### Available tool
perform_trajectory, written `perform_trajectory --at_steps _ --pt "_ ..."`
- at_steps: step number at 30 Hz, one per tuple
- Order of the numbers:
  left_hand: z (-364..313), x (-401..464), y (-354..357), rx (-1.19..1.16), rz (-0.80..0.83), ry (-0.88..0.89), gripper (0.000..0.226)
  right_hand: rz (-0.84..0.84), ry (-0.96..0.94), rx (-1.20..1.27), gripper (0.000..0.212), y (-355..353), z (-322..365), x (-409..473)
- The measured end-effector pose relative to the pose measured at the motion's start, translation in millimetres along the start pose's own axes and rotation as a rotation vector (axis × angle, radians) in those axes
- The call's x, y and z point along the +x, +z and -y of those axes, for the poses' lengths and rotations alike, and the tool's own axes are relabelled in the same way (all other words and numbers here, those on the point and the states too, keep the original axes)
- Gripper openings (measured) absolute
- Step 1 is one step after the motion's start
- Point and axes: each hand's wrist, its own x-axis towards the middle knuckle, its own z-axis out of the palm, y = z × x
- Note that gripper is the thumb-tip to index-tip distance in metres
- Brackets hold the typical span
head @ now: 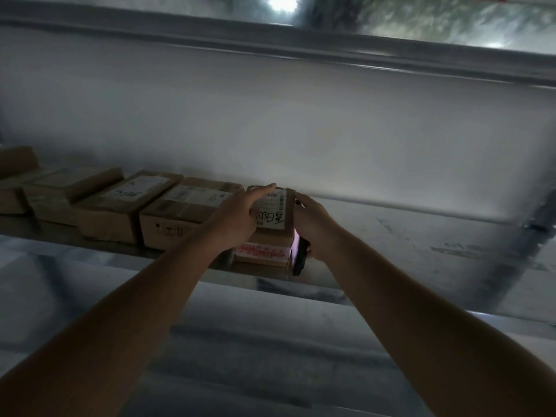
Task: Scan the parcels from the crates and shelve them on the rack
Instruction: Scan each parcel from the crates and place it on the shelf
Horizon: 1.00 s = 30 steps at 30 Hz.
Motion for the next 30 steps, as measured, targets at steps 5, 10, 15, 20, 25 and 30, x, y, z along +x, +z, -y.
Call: perform_trajectory --at_steps 5,10,15,20,25,30 --pt "-3.6 14.1 3.6 0.136 0.002 -0.036 0.063 0.037 0.050 -0.083 0.042 -8.0 0.8 3.4" --pt "-5.9 20.8 8.4 0.275 0.000 -0.048 0.050 -0.022 -0.008 -0.121 0.056 -17.5 -0.1 4.2" --pt "-17.2 14.7 7.7 0.348 -0.051 -0.020 0.050 -0.123 -0.108 -0.183 0.055 -25.0 -10.5 2.7" --pt "-37.3 -5.1 20.0 0.423 -0.161 0.139 0.034 -0.185 -0.292 -0.413 0.050 -39.7 -23.6 -9.1" --pt "-55.9 -19.4 28.0 0.471 -0.079 0.142 0.055 -0.262 -0.344 -0.636 0.051 -56.7 -35.5 -31.8" --pt "-78.0 -34.8 38.2 0.531 -0.024 0.234 0.063 -0.391 -0.339 -0.771 0.050 -70.2 -40.5 -79.2"
